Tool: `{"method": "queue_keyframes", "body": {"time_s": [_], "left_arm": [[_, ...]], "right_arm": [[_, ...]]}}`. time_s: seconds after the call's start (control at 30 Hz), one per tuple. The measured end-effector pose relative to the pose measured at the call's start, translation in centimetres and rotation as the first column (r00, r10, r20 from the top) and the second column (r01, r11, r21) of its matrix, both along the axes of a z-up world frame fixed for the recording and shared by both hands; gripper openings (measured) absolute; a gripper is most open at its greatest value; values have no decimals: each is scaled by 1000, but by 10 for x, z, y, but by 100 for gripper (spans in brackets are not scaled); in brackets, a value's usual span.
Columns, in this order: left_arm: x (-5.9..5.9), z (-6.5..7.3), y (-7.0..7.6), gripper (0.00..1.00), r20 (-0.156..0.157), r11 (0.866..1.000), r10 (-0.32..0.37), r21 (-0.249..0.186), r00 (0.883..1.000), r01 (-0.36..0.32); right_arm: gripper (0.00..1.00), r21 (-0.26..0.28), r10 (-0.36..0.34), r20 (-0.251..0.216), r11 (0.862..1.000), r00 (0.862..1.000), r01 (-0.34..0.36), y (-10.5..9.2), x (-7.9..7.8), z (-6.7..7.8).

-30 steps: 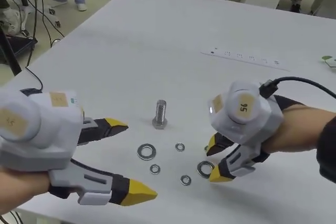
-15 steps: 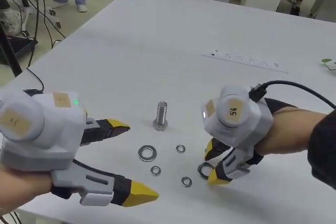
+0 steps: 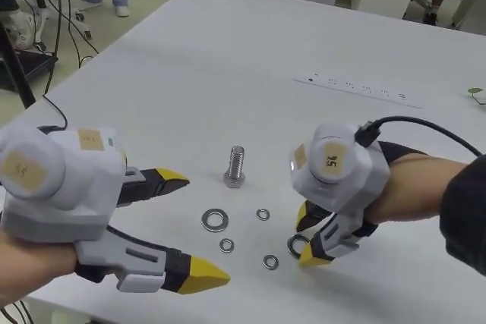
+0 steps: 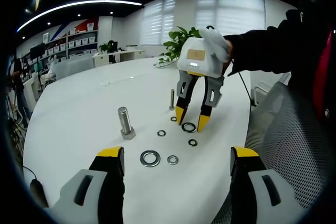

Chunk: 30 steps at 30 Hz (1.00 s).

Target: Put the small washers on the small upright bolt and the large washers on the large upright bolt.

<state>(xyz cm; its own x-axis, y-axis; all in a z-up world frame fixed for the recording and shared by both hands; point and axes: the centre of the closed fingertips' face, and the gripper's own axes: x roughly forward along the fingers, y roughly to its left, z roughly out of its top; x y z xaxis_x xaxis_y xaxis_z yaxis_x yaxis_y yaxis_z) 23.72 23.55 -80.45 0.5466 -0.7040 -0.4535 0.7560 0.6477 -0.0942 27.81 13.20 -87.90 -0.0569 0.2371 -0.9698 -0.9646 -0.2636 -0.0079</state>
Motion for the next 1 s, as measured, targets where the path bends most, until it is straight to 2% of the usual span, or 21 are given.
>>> {"method": "queue_keyframes", "body": {"time_s": [0.6, 1.0], "left_arm": [[1, 2, -1, 82, 7, 1000, -1, -6, 1000, 1], [3, 1, -1, 82, 6, 1000, -2, -7, 1000, 2]], "right_arm": [[25, -13, -13, 2, 1000, 1000, 13, -1, 1, 0], [23, -13, -60, -13, 998, 998, 60, 1, 2, 1]]}}
